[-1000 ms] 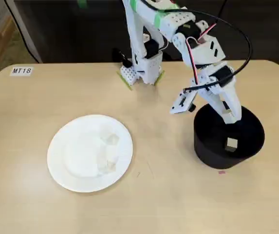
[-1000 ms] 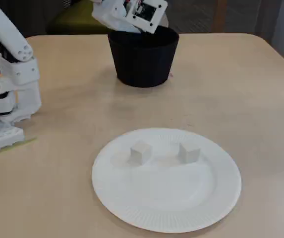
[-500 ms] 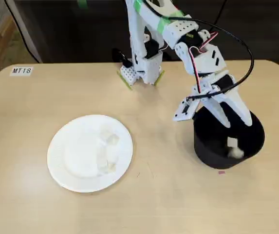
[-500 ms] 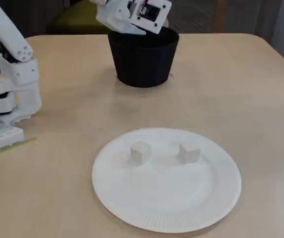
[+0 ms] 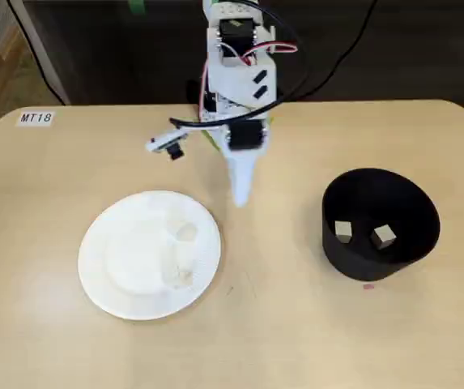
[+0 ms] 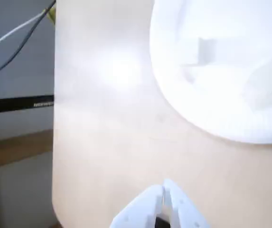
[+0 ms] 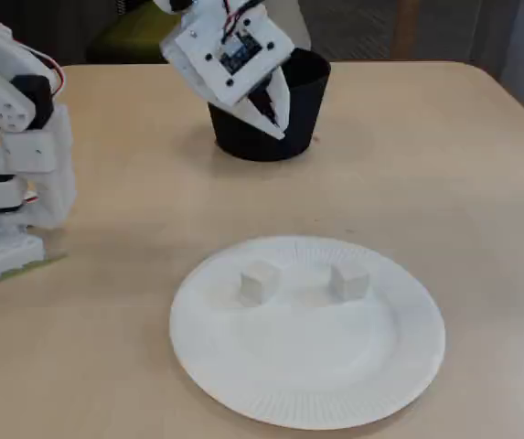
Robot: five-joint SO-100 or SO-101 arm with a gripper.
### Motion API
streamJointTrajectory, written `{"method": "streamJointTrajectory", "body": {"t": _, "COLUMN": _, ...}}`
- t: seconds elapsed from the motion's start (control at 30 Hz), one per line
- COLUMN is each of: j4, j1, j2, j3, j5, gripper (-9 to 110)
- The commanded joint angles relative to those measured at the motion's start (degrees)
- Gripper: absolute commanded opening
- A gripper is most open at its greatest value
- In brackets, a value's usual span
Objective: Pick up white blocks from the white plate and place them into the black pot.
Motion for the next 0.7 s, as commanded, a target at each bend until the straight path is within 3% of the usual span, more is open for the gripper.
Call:
{"method": "streamJointTrajectory", "body": {"t": 0.0, "j4": 0.0, "j1": 2.5, "j2": -3.6, "j3": -3.3, "j5": -5.1, "gripper": -2}}
{"method": "streamJointTrajectory", "body": {"t": 0.4, "j4": -5.7, "j1": 13.2, "j2": -18.3, "j3": -7.1, "j5": -12.3, "gripper": -2}}
{"method": "streamJointTrajectory", "body": {"t": 0.53, "j4": -6.5, "j1": 13.4, "j2": -23.8, "j3": -11.3, "j5": -13.4, "gripper": 12}}
{"method": "streamJointTrajectory", "body": {"t": 0.67, "j4": -6.6, "j1": 12.7, "j2": -29.4, "j3": -15.9, "j5": -14.3, "gripper": 19}}
